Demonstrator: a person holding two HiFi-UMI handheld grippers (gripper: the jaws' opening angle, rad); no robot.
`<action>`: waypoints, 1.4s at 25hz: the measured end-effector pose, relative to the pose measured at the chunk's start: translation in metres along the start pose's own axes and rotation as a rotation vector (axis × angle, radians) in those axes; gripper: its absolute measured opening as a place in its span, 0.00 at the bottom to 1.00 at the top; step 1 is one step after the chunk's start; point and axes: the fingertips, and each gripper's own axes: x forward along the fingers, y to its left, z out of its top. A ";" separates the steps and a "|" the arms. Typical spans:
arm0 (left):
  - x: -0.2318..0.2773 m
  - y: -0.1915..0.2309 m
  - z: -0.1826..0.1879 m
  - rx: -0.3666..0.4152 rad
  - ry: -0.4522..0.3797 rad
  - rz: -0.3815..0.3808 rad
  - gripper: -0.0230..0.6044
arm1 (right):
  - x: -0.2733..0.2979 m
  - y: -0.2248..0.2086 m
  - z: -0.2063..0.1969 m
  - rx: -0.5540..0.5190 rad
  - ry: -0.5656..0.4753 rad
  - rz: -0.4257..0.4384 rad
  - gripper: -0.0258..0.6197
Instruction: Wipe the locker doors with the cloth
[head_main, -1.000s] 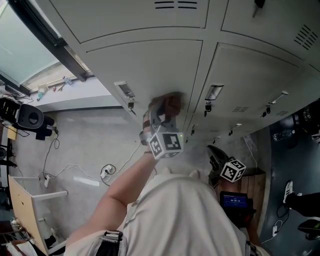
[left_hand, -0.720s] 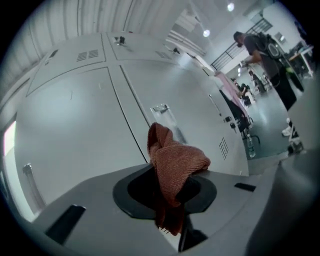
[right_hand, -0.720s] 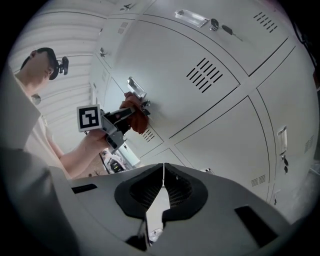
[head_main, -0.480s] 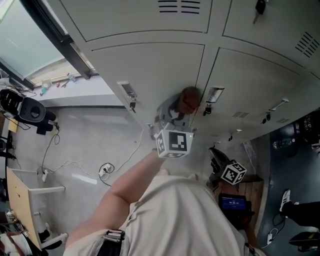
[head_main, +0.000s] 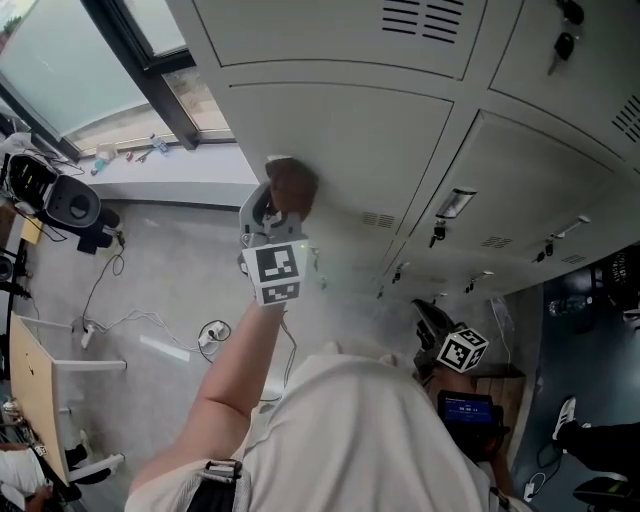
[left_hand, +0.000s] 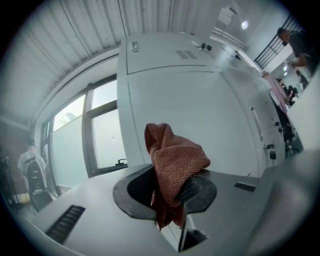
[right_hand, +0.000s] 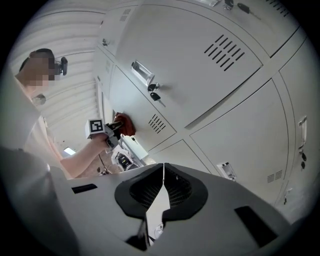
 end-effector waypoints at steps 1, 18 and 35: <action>-0.003 0.011 -0.001 -0.014 -0.004 0.027 0.17 | 0.002 0.003 -0.002 -0.004 0.006 0.003 0.07; -0.003 -0.046 0.050 0.047 -0.145 0.020 0.17 | -0.025 -0.014 -0.005 0.035 -0.040 -0.069 0.07; 0.001 -0.172 0.120 0.040 -0.279 -0.345 0.17 | -0.052 -0.030 0.000 0.063 -0.085 -0.107 0.07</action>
